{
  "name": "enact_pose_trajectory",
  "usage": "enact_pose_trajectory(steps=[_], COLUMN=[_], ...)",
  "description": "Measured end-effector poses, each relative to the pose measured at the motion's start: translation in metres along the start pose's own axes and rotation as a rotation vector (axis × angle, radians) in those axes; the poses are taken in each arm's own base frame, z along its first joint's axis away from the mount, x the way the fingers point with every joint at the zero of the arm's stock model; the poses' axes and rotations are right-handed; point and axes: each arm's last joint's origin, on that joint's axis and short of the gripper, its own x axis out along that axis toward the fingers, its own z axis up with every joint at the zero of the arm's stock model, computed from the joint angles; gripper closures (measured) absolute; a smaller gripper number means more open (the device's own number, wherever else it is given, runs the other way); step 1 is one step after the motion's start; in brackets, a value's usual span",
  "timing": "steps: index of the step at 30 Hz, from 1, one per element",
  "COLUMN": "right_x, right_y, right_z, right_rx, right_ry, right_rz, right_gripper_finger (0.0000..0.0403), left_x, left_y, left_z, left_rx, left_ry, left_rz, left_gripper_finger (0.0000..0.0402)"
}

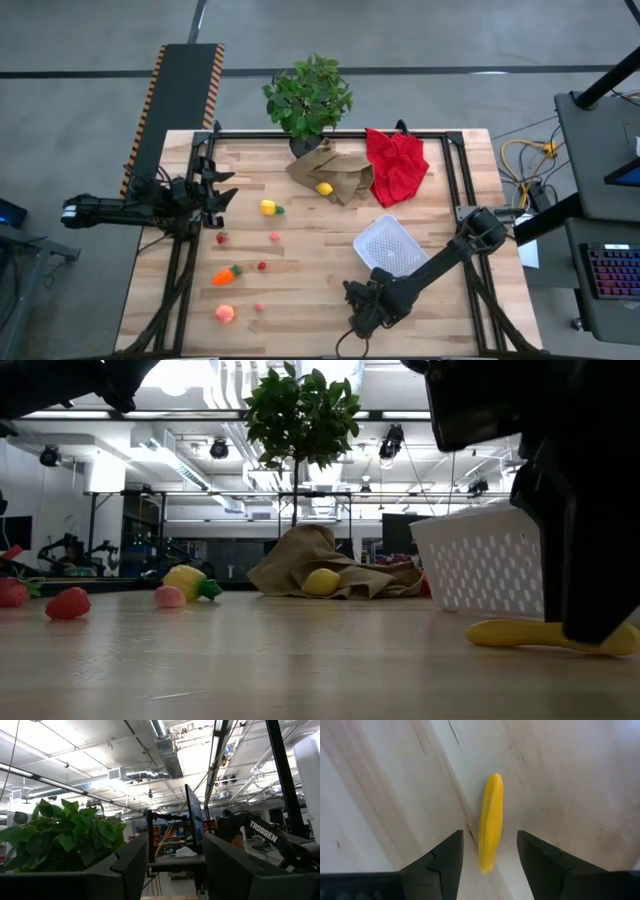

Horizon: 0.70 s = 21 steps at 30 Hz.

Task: Pick and placing Produce into tupperware
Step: Put the yellow corn into the white bin

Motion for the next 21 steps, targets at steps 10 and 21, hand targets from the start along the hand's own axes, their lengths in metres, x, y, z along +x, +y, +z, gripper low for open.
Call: enact_pose_trajectory(steps=[10, 21], right_x=[-0.016, -0.018], right_y=[-0.001, 0.005], right_z=[0.004, 0.009], right_rx=[0.001, 0.017], right_ry=[-0.043, -0.094], right_rz=[0.024, 0.036], right_gripper_finger=[0.0225, 0.0225], left_x=[0.000, -0.001], left_y=[0.000, -0.001], left_z=[-0.001, -0.003], left_rx=[-0.005, -0.003], left_ry=[0.006, 0.016], left_rz=[-0.002, -0.004], left_gripper_finger=[0.0226, 0.0226])
